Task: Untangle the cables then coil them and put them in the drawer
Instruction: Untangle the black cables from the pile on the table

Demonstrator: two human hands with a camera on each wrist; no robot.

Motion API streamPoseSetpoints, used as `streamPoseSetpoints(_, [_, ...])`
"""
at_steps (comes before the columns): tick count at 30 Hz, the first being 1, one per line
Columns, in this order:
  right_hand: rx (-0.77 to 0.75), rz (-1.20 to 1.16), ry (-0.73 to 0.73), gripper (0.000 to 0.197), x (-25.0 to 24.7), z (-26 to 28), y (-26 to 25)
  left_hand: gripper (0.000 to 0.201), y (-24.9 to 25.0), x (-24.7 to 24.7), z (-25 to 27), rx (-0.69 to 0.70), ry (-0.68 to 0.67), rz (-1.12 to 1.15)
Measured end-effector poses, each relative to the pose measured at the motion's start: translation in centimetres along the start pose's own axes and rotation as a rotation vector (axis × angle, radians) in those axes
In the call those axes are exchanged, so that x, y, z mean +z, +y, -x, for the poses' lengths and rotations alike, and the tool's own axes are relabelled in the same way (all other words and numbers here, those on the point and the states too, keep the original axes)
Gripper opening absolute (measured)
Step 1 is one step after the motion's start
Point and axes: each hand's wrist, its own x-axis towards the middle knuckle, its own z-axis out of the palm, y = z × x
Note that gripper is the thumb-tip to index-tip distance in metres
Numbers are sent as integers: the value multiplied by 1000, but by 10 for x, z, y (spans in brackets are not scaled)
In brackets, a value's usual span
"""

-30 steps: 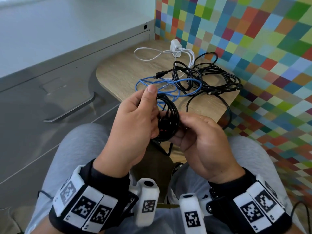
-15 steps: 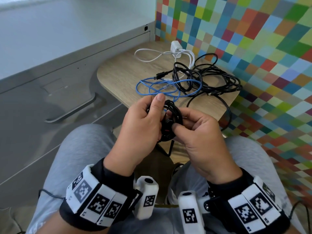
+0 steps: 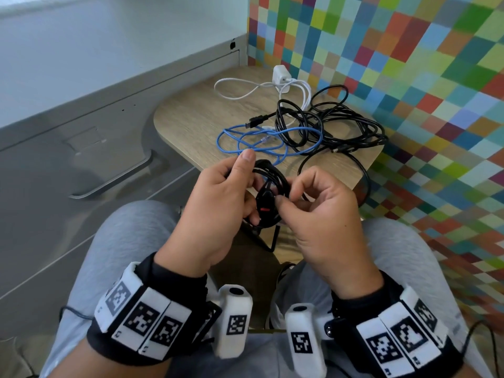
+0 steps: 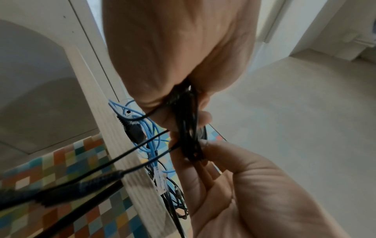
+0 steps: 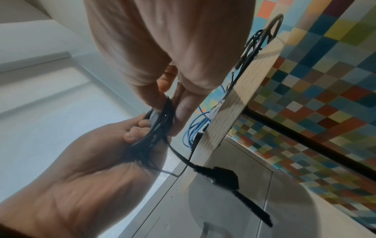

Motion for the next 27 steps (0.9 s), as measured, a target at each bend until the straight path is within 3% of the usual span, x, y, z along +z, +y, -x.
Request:
streamPoseSetpoints(7, [-94, 189, -37, 15, 0, -2, 2, 53, 0, 1, 1, 75, 5, 58])
streamPoseSetpoints(11, [-22, 161, -147, 19, 6, 2, -2, 43, 0, 5, 4, 113, -6, -85])
streamPoseSetpoints(16, [118, -110, -120, 6, 7, 2, -4, 44, 3, 2, 2, 12, -32, 82])
streamPoseSetpoints(22, [57, -24, -101, 8, 10, 4, 0, 40, 5, 0, 2, -71, -72, 216])
streamPoseSetpoints(27, [49, -36, -109, 13, 9, 1, 4, 39, 6, 2, 5, -43, -63, 196])
